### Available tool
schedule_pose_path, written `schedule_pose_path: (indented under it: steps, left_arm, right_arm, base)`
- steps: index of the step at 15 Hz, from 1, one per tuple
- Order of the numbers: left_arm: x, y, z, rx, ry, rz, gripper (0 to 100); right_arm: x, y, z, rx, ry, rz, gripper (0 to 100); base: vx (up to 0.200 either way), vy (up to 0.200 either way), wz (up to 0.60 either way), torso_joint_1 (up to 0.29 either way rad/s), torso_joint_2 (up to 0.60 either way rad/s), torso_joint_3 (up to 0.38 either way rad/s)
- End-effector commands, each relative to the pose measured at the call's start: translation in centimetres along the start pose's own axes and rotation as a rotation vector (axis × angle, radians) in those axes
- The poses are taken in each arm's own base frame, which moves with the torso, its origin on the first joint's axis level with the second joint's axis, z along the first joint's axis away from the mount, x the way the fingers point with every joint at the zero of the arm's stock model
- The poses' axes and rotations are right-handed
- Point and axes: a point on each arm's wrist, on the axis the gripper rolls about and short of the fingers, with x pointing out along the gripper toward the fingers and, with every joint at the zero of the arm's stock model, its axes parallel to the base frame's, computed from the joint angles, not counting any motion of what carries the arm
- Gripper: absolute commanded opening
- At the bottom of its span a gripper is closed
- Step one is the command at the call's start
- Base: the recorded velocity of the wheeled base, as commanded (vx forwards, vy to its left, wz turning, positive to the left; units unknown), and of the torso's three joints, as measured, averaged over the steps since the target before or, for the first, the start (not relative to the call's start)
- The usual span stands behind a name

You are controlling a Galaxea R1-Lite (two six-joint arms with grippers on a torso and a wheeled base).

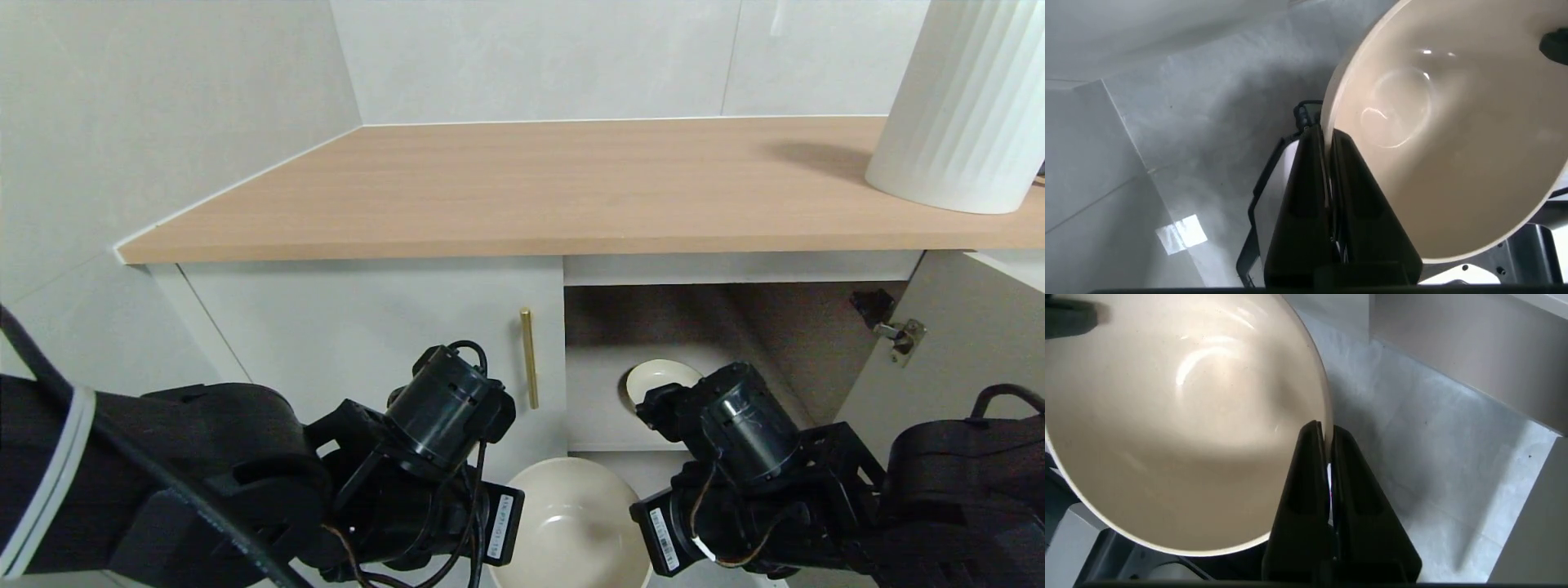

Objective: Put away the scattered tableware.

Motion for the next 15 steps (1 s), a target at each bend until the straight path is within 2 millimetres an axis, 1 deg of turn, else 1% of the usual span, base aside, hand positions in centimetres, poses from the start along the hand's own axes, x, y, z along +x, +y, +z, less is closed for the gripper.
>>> schedule_pose_path:
  steps: [1,4,5,12,15]
  left_arm:
    - [-0.1,0.0,0.0,-0.001,-0.002,0.002,0]
    - [-0.1,0.0,0.0,-0.001,-0.002,0.002,0]
    - [0.0,0.0,0.0,-0.001,-0.001,0.003,100]
    - [0.0,0.0,0.1,-0.003,-0.004,0.002,100]
    - [-0.1,0.0,0.1,-0.003,-0.008,0.001,100]
  right_arm:
    - [0.1,0.0,-0.1,-0.001,0.004,-0.004,0]
    - [0.1,0.0,0.0,-0.001,0.003,-0.003,0]
    - [0.1,0.0,0.0,-0.001,0.003,-0.003,0]
    - [0.3,-0.1,-0.3,-0.008,0.019,-0.008,0]
    - [1.7,-1.0,-0.7,0.000,0.051,-0.079,0]
  base:
    - [0.000,0.000,0.00,0.000,0.00,0.000]
    - [0.000,0.000,0.00,0.000,0.00,0.000]
    - [0.000,0.000,0.00,0.000,0.00,0.000]
    - [0.000,0.000,0.00,0.000,0.00,0.000]
    - [0.000,0.000,0.00,0.000,0.00,0.000]
